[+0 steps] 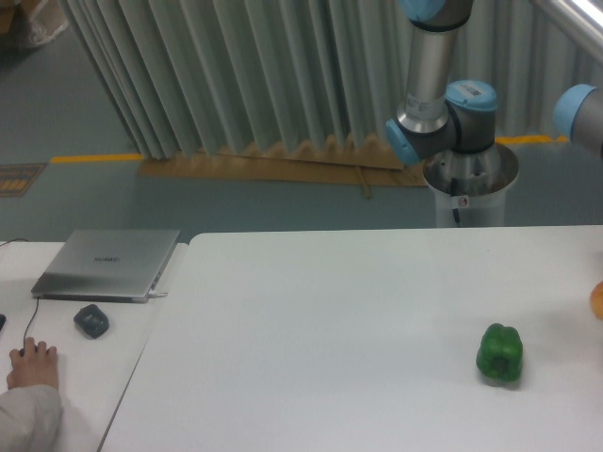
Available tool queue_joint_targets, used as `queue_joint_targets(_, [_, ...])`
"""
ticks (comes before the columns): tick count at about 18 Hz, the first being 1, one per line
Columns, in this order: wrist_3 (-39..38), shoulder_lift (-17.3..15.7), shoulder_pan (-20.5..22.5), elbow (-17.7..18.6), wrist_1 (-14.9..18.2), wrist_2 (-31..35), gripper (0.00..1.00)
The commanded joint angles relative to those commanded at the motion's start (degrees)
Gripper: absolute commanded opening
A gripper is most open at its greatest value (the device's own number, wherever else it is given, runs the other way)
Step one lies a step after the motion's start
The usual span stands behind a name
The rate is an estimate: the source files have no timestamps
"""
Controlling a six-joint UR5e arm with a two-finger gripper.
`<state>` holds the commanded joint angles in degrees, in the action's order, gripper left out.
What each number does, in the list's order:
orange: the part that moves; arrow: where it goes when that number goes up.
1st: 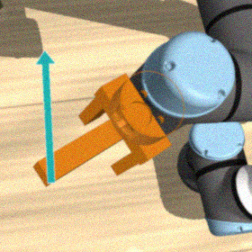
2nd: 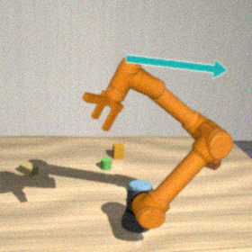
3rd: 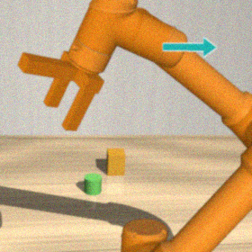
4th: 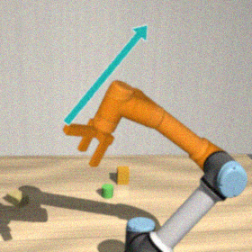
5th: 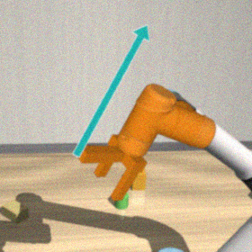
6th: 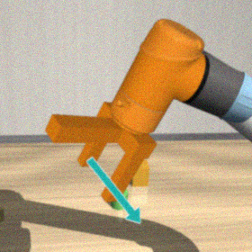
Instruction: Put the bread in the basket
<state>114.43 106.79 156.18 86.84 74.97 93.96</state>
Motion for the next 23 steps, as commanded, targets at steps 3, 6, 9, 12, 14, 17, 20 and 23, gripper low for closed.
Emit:
queue_joint_targets(3, [1.15,-0.09,0.71,0.00,-0.26,-0.09,0.31])
queue_joint_targets(6, [5.53,0.00,2.55,-0.09,-0.53,0.09,0.31])
queue_joint_targets(9, [12.21,0.17,5.45,-0.35,-0.53,0.00,0.31])
queue_joint_targets(12, [13.19,0.35,6.24,-0.44,-0.53,-0.18,0.31])
queue_joint_targets(14, [13.28,0.35,7.47,-0.35,-0.44,-0.35,0.31])
queue_joint_targets(17, [16.26,0.61,10.19,-0.44,-0.53,-2.10,0.31])
queue_joint_targets(20, [18.02,1.57,13.00,-0.53,-1.31,-4.82,0.31])
queue_joint_targets(23, [16.71,2.89,12.93,0.26,-6.74,-7.65,0.31])
